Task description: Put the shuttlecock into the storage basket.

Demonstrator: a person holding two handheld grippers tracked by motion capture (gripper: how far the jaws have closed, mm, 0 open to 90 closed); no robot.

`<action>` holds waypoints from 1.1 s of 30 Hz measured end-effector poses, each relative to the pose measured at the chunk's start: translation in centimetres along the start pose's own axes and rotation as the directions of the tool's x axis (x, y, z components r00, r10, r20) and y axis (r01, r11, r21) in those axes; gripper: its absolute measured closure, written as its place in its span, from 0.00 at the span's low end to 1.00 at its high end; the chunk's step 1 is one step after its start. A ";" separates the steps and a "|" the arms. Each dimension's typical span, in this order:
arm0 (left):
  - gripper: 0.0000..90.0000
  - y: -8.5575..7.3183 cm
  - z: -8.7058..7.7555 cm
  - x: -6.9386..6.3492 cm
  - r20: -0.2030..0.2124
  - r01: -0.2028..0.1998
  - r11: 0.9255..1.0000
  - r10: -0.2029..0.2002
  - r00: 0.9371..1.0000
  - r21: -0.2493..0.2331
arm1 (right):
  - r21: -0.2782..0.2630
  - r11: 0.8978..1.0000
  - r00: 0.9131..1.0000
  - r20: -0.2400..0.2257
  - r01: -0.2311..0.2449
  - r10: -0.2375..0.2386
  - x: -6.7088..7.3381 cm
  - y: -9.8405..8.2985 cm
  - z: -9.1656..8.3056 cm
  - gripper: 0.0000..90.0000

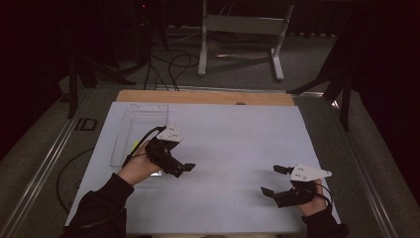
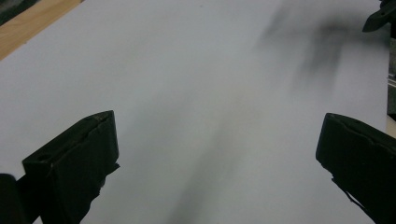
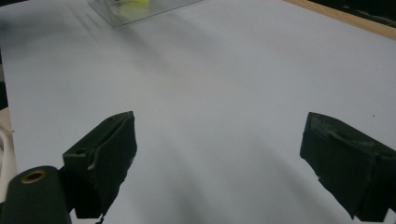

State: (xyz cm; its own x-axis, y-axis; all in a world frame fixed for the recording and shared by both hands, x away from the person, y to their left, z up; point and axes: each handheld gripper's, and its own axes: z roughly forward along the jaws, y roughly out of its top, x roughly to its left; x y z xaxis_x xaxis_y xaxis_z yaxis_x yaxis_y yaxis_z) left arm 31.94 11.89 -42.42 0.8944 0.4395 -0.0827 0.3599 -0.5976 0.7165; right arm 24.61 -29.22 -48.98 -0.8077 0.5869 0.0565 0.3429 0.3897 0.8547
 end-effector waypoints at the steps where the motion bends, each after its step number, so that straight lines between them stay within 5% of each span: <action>1: 0.00 0.0 0.1 -0.1 0.006 -0.002 1.000 0.002 1.000 -0.005 | 0.000 1.000 1.000 -0.003 -0.002 0.002 0.0 0.0 0.0 0.12; 14: 0.00 -2.2 0.9 -2.4 0.081 -0.014 0.997 0.020 0.997 -0.075 | 0.010 1.000 1.000 0.003 -0.011 0.011 0.1 -0.3 0.0 0.11; 33: 0.00 -6.9 0.3 -3.2 0.082 0.037 0.997 -0.031 0.996 -0.073 | 0.007 1.000 1.000 -0.007 -0.016 0.016 0.2 -0.4 0.0 0.11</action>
State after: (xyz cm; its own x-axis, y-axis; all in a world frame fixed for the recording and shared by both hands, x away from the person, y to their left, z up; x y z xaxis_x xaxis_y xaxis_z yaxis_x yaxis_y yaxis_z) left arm 26.62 14.39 -47.34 0.9016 0.4015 -0.1610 0.3722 -0.5304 0.7616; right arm 24.30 -29.29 -49.30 -0.8057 0.5876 0.0738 0.3588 0.3852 0.8502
